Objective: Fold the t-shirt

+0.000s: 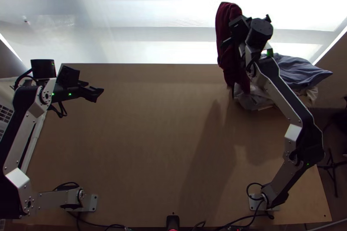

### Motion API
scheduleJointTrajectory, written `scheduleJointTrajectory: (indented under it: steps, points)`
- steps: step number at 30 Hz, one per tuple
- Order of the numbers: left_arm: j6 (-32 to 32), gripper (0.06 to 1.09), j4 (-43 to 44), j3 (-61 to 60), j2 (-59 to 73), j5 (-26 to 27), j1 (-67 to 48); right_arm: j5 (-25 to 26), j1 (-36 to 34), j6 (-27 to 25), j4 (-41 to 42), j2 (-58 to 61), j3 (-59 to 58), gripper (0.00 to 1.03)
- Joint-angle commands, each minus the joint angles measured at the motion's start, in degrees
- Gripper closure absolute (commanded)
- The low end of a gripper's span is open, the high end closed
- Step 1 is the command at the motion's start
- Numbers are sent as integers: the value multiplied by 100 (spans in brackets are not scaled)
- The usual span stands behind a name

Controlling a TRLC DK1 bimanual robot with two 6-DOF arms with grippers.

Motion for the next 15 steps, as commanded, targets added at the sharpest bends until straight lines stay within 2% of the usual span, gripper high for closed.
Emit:
scheduleJointTrajectory:
  steps: [1,15]
  points:
    - [-145,11,108,-112,46,-293,-97,-381,-500,15,-275,277,785,100]
    - [-233,11,135,-165,63,-574,-194,-829,-1115,32,-706,365,1532,100]
